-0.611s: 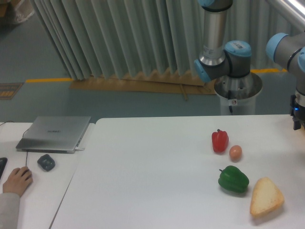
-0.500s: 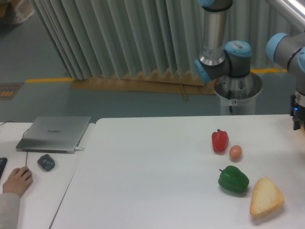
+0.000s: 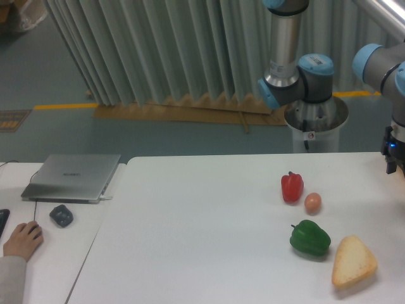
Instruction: Place the red peppers in a basket
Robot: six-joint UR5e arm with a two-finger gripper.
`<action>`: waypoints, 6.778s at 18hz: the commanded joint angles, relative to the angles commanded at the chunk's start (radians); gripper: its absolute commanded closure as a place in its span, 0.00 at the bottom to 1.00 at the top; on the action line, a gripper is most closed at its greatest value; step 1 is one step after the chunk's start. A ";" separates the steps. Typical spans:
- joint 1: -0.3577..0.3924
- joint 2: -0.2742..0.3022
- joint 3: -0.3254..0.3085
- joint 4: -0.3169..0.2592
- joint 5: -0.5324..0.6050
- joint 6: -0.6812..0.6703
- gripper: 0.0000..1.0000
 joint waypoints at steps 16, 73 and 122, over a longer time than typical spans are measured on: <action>-0.074 0.000 -0.025 0.018 -0.069 -0.434 0.00; -0.414 0.064 -0.333 0.077 0.084 -1.258 0.00; -0.252 0.071 -0.057 -0.112 0.091 -0.686 0.59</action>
